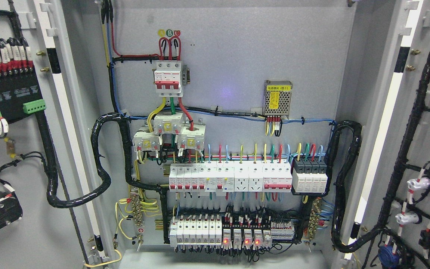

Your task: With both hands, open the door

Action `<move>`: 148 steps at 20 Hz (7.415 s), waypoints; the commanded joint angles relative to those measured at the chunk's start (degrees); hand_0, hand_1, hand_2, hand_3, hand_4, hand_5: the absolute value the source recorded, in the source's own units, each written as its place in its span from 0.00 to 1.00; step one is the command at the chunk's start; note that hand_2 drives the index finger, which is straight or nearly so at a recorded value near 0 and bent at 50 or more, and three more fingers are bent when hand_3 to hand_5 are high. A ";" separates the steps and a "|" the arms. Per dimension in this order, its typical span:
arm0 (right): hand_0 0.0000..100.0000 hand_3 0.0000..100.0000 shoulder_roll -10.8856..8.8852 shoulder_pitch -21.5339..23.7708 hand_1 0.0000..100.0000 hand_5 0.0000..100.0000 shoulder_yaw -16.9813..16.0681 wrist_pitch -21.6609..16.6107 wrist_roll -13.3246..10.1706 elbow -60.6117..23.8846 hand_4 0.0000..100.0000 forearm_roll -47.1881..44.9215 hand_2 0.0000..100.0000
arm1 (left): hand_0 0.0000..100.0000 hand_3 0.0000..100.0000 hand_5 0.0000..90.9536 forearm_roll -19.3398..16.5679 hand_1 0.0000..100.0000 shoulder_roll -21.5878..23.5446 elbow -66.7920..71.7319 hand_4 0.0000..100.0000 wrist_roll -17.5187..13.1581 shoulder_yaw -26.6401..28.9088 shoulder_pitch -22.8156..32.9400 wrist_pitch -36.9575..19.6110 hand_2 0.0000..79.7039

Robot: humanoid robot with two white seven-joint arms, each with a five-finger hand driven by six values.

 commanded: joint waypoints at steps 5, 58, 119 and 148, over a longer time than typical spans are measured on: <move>0.00 0.00 2.09 1.67 0.00 0.00 -4.00 -0.04 -0.06 0.68 0.00 -0.19 0.00 | 0.00 0.00 0.00 4.69 0.00 4.64 5.69 0.00 0.04 0.85 -0.46 0.16 0.00; 0.00 0.00 -0.19 9.67 0.00 0.00 -3.83 -0.31 0.73 -3.97 0.00 -5.73 0.00 | 0.00 0.00 0.00 4.87 0.00 4.55 -7.84 0.00 -0.48 -5.56 11.57 -0.63 0.00; 0.00 0.00 11.49 8.98 0.00 0.00 34.59 -7.07 0.64 90.84 0.00 29.33 0.00 | 0.00 0.00 0.00 -13.50 0.00 -19.61 91.89 0.00 -8.04 -35.62 -2.65 -1.95 0.00; 0.00 0.00 19.32 -4.83 0.00 0.00 33.71 24.66 -8.41 101.84 0.00 36.02 0.00 | 0.00 0.00 0.00 -16.76 0.00 -23.75 117.40 0.00 -4.01 -35.53 -15.84 4.82 0.00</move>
